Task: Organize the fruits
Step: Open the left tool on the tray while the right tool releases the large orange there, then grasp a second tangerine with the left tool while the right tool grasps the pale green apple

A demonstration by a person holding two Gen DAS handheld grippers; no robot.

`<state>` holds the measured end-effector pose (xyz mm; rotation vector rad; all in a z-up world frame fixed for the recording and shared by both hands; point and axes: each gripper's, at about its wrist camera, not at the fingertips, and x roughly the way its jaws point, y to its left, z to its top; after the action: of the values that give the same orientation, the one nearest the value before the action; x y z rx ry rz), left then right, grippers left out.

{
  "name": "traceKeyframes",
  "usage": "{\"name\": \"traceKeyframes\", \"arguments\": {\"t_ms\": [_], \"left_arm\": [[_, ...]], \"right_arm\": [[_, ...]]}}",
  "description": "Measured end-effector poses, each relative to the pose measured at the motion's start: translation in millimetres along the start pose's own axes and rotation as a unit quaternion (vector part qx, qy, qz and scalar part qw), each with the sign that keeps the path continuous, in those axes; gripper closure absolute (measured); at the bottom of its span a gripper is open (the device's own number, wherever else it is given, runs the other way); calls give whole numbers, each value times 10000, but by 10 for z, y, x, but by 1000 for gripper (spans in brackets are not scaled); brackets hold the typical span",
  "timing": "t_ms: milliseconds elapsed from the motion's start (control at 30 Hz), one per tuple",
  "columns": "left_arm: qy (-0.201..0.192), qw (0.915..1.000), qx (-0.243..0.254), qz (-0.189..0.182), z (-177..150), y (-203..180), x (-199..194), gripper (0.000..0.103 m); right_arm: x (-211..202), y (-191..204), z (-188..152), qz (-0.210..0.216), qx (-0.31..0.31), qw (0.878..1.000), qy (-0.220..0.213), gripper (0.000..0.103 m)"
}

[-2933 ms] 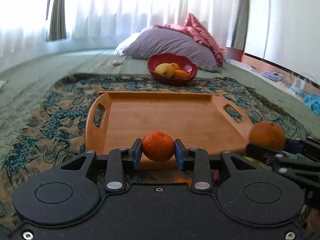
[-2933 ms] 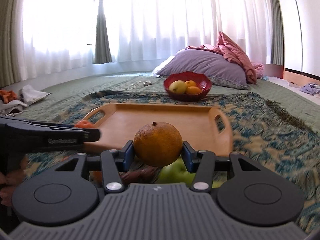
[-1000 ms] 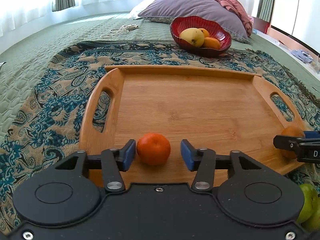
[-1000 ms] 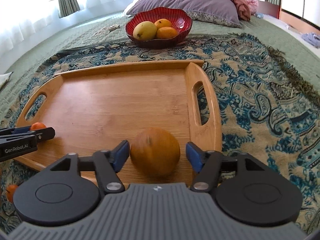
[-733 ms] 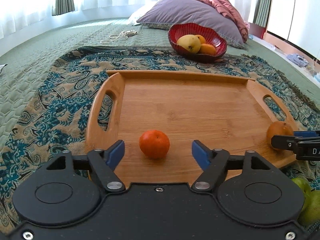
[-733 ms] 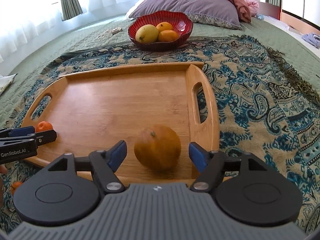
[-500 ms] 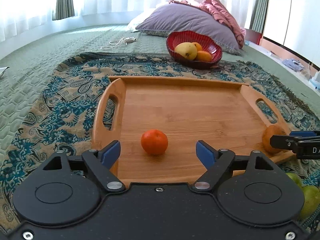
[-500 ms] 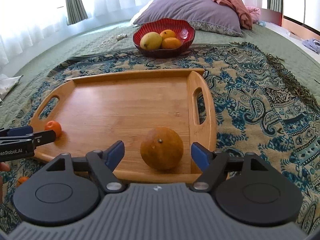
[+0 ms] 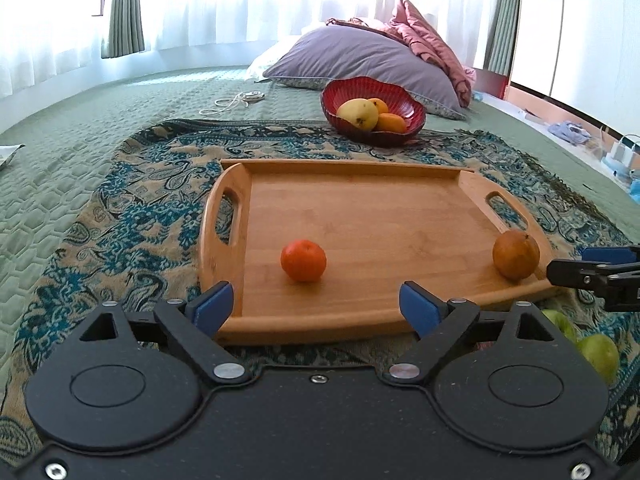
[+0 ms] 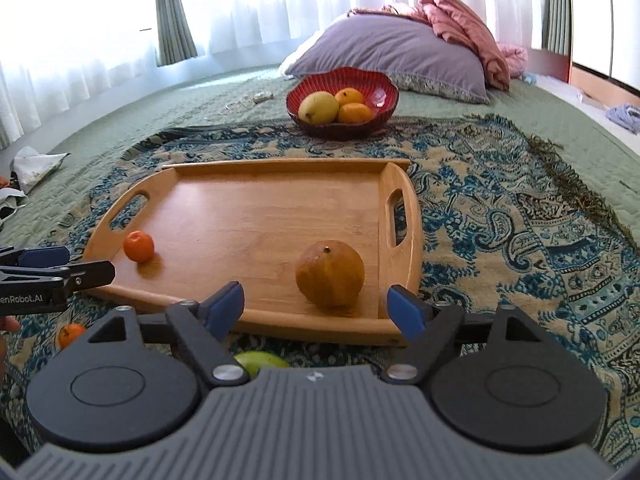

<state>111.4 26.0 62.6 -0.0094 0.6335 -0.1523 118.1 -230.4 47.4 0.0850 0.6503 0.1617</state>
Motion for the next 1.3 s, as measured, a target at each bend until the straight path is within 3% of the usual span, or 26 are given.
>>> {"name": "traceKeyframes", "arguments": {"t_ms": [267,767,1300], "left_arm": [[-4,9998,145,102,-159,28,-116,9],[-39,9998,-66,182,-506,164,-207,3],[-154,9993,265,234,-735,78,-258,4]], "right_arm": [[-255,38,-247,102,-200,9992,-325,12],[-631,120,-667,196,-577,9933,-979,0],[-599,178,-1020,-229,-812,9921,-927,1]]}}
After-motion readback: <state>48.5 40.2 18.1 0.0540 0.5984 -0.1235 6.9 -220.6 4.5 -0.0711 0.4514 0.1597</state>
